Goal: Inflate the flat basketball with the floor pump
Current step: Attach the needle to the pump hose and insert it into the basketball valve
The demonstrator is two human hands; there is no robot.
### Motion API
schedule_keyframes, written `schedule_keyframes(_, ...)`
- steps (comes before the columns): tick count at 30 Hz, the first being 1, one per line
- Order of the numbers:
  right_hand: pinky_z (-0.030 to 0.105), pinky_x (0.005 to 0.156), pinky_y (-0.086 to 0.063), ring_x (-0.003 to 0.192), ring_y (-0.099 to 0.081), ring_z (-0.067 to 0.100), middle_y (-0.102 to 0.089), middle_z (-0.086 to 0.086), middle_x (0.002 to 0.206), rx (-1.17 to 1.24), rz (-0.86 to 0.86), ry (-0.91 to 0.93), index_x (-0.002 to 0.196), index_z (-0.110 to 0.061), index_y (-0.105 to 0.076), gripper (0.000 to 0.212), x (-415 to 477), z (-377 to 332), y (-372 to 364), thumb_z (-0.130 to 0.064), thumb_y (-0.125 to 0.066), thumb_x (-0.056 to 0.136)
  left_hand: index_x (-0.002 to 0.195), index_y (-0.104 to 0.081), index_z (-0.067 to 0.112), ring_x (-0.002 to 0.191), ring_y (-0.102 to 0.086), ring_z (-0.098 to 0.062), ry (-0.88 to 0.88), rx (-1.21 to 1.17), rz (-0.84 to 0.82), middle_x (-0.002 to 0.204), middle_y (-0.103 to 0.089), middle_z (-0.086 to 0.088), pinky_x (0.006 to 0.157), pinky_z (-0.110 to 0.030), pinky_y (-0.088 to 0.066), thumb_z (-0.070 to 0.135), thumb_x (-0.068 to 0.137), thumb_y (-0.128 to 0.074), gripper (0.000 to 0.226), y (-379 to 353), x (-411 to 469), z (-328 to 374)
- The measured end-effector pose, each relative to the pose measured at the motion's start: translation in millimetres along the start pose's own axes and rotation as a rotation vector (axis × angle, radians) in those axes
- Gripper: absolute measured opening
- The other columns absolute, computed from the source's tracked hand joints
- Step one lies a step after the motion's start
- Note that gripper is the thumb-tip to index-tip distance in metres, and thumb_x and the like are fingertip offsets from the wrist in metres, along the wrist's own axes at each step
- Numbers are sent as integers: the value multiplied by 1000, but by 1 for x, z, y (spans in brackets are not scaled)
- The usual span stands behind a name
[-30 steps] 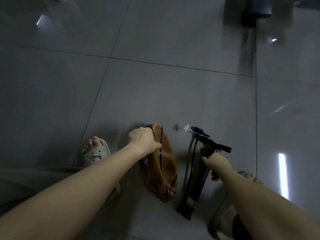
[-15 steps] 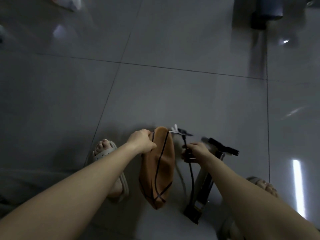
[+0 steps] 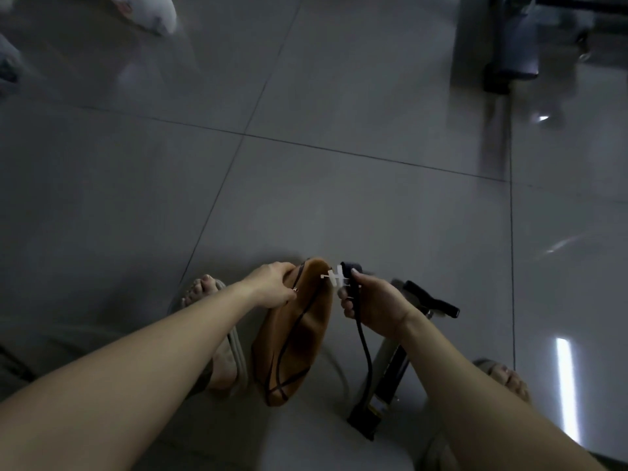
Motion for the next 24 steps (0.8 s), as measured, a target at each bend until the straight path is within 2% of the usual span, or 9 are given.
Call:
schedule_keyframes(3, 22, 47, -23, 52, -25, 11, -31, -1, 64, -19, 13, -3, 93, -16, -53, 15, 2, 6, 3, -29, -50, 100, 134, -60, 24, 118, -62, -24, 3, -49, 44, 126, -65, 0, 98, -38, -51, 35, 83, -77, 55, -4, 2, -1)
schedule_keyframes(5, 22, 44, -22, 51, -22, 10, -27, -3, 63, -106, 87, 26, 95, -16, -51, 11, 6, 10, 5, -25, -53, 100, 136, -55, 18, 118, -60, -25, 56, -100, 156, 129, -63, -5, 96, -37, -50, 39, 81, -81, 64, -5, 4, -3)
schedule_keyframes(8, 23, 48, -37, 52, -48, 8, -52, -3, 67, -531, 275, 204, 102, -6, -63, 14, 17, 12, -2, -18, -56, 101, 125, -54, 12, 104, -57, -23, 195, -252, 325, 119, -59, -7, 81, -33, -46, 42, 76, -86, 65, -5, 2, -7)
schedule_keyframes(10, 24, 69, -53, 79, -68, 6, -72, -2, 89, -793, 342, 361, 109, -7, -69, 17, 23, 13, -11, -14, -58, 98, 117, -55, 13, 100, -57, -23, 243, -318, 352, 114, -60, -6, 80, -34, -49, 42, 72, -89, 64, -9, 1, -9)
schedule_keyframes(11, 26, 80, -54, 91, -70, 8, -74, -1, 99, -851, 359, 410, 111, -7, -70, 19, 26, 15, -14, -13, -59, 97, 115, -54, 14, 100, -58, -23, 249, -336, 353, 112, -60, -5, 82, -36, -51, 42, 71, -90, 63, -11, 2, -10)
schedule_keyframes(13, 28, 83, -54, 94, -69, 9, -75, 0, 101, -860, 405, 446, 110, -9, -71, 19, 25, 18, -16, -14, -60, 97, 116, -54, 17, 101, -59, -23, 232, -355, 338, 111, -60, -3, 85, -37, -53, 42, 71, -89, 62, -14, 2, -9)
schedule_keyframes(18, 30, 65, -48, 67, -62, 8, -68, -2, 77, -693, 452, 424, 106, -9, -71, 16, 27, 21, -14, -14, -57, 99, 115, -57, 19, 96, -61, -19, 160, -373, 301, 106, -62, -1, 77, -32, -51, 37, 77, -86, 51, -14, 5, -5)
schedule_keyframes(21, 28, 63, -49, 67, -63, 8, -67, -7, 73, -608, 432, 407, 105, -7, -70, 15, 33, 22, -14, -14, -58, 100, 115, -58, 19, 97, -62, -20, 137, -355, 286, 107, -64, -2, 82, -34, -54, 36, 79, -85, 48, -12, 6, -5)
schedule_keyframes(24, 21, 63, -49, 73, -67, 8, -72, -5, 82, -517, 407, 361, 106, -10, -69, 15, 37, 27, -17, -17, -58, 100, 115, -58, 18, 95, -64, -20, 118, -386, 262, 105, -64, -2, 75, -31, -56, 34, 81, -84, 45, -11, 7, -7)
Point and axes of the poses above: each hand's wrist, its own x-axis towards the middle knuckle, its own y-axis out of the back of the hand, z = x × y, the point moved 5 cm from there along x, towards the middle knuckle
